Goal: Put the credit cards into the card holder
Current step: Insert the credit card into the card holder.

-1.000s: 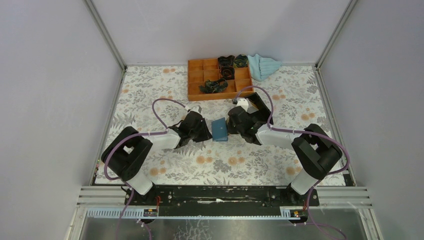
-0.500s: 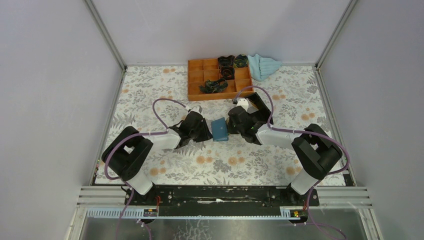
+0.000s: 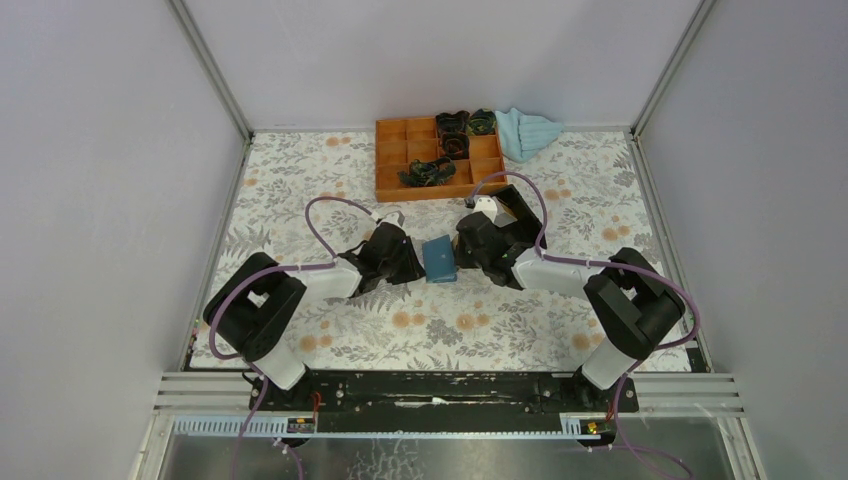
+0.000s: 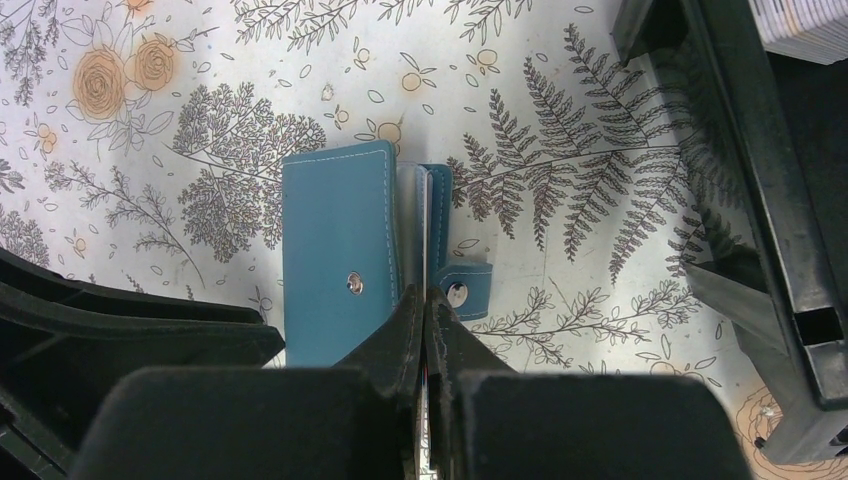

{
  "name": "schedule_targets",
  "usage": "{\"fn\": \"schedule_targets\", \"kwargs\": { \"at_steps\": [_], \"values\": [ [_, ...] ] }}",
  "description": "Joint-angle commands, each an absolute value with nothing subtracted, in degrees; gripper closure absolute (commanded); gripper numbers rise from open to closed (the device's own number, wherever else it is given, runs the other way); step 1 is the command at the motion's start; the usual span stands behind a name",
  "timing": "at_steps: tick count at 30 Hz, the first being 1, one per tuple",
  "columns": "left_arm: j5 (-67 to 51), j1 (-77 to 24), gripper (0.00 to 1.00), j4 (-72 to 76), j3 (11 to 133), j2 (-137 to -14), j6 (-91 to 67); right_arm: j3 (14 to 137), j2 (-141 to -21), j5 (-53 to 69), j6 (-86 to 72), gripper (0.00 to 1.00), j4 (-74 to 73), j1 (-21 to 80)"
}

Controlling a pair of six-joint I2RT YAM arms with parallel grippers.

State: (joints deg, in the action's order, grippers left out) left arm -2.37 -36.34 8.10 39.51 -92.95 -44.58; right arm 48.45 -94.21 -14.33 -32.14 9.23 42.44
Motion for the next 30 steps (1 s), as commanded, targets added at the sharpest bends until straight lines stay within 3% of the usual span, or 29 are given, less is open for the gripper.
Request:
{"fn": "schedule_targets", "kwargs": {
  "at_steps": [1, 30],
  "values": [
    [-2.09, -36.91, 0.67, 9.81, 40.62, -94.22, -44.30, 50.12, -91.62, -15.24, -31.64, 1.00, 9.22, 42.26],
    [-1.95, -37.44, 0.67, 10.14, 40.53, -94.78, -44.47, 50.32, -89.83, -14.62, -32.17, 1.00, 9.38, 42.27]
  ]
}}
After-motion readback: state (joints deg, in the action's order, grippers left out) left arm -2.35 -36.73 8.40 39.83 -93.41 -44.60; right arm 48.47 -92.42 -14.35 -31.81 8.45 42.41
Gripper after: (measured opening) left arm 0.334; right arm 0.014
